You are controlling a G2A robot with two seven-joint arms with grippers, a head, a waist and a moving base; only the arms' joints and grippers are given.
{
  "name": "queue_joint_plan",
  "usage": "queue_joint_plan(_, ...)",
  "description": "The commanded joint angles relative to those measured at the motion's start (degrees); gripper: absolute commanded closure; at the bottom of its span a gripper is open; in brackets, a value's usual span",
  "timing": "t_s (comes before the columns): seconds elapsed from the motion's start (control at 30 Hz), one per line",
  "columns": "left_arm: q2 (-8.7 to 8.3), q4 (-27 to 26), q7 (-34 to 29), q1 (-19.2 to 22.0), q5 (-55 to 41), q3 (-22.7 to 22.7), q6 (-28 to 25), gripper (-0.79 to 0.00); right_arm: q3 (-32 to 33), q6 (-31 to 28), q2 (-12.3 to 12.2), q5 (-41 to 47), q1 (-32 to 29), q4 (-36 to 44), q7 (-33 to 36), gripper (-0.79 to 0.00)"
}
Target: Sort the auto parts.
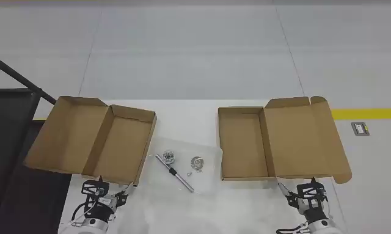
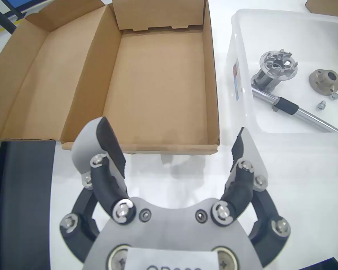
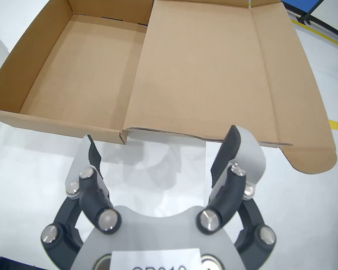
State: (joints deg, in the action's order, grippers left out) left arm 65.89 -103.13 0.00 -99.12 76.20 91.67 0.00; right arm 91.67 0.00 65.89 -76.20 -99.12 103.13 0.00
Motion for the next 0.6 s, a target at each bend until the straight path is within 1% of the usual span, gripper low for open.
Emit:
queue_joint_plan(0.0, 0.01, -0.08, 0.05, 0.03, -0.04, -0.02, -0.06, -0.785, 0.03, -0.07, -0.01, -0.26, 0.04, 0.27, -0.32, -0.785)
queue_joint_plan(0.03, 0.01, -0.26, 0.23, 0.09, 0.02, -0.01, -0.28, -0.785, 0.09, -0.16, -0.03, -1.01, -0.03, 0.81, -1.12, -0.785)
queue_joint_plan(0.1, 0.04, -0.73, 1.17, -0.14, 0.52, 0.63, 0.37, -0.785, 0.57, 3.21, 0.22, -0.48, -0.50, 2.48, -1.39, -0.785)
queue_joint_plan(0.13, 0.06, -1.17, 1.62, -0.49, 0.45, 1.00, 0.63, -0.785, 0.54, 3.35, 0.29, -0.01, -0.69, 4.27, -0.98, -0.785)
queue_joint_plan(0.2, 0.10, -2.11, 2.60, -1.54, 0.18, 2.09, 1.19, -0.785, 0.76, 3.04, 0.22, -2.29, -1.42, 8.76, -0.11, -0.785)
queue_joint_plan(0.3, 0.14, -3.26, 4.23, -3.53, -1.03, 3.86, 0.91, -0.785, 0.64, -0.48, -0.13, -8.33, -2.67, 16.66, 3.25, -0.785)
queue_joint_plan(0.4, 0.19, -3.89, 5.49, -5.30, -1.50, 5.08, 0.53, -0.785, -2.06, -6.52, -0.51, -15.60, -2.34, 25.05, 9.03, -0.785)
queue_joint_plan(0.5, 0.28, -3.95, 6.06, -6.26, -1.68, 5.50, 0.46, -0.785, -7.82, -14.57, -0.70, -19.65, 1.01, 30.72, 14.21, -0.785)
queue_joint_plan(0.57, 0.28, -3.95, 6.06, -6.26, -1.68, 5.50, 0.46, -0.785, -12.68, -17.58, -0.53, -21.53, 4.82, 31.51, 18.94, -0.785)
